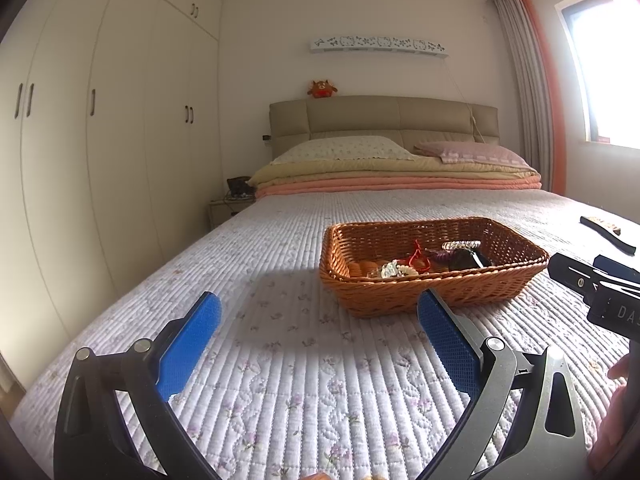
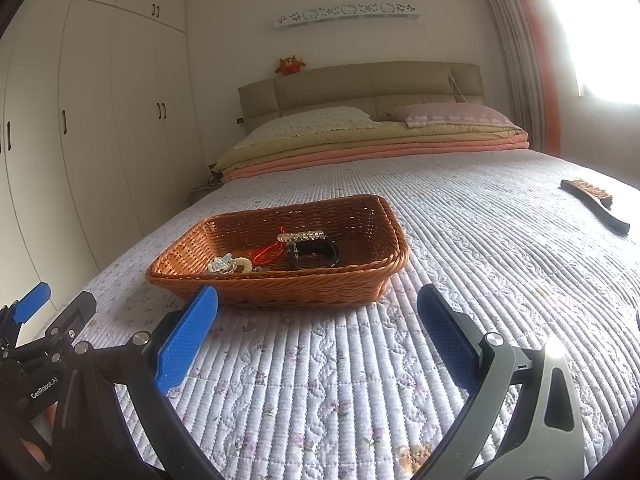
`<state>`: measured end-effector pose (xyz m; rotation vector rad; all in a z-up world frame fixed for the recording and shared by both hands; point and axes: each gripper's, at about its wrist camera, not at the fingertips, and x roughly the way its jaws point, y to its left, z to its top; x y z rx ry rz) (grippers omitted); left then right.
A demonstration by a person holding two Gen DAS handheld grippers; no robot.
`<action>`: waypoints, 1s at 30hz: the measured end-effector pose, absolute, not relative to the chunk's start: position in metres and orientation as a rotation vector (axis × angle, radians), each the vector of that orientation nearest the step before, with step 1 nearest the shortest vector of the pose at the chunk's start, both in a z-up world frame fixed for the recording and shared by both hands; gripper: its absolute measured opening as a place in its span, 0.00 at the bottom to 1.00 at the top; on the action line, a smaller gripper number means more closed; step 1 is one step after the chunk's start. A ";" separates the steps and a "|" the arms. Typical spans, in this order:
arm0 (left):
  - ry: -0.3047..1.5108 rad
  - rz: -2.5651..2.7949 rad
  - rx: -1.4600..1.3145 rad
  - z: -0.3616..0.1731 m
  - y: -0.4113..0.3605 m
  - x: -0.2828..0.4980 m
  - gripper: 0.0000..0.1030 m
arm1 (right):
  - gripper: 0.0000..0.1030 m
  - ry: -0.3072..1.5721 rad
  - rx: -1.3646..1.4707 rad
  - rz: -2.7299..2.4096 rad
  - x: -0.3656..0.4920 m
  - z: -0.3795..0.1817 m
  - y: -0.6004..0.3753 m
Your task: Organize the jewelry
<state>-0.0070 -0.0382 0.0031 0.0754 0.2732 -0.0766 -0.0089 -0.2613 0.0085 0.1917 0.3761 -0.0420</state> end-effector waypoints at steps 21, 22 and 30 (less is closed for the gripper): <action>0.279 -0.079 0.080 0.002 -0.039 -0.006 0.93 | 0.93 0.380 0.200 -0.040 -0.009 0.008 -0.263; 0.279 -0.079 0.080 0.002 -0.039 -0.006 0.93 | 0.93 0.381 0.200 -0.039 -0.008 0.008 -0.263; 0.279 -0.079 0.081 0.002 -0.039 -0.006 0.93 | 0.93 0.381 0.200 -0.038 -0.009 0.008 -0.263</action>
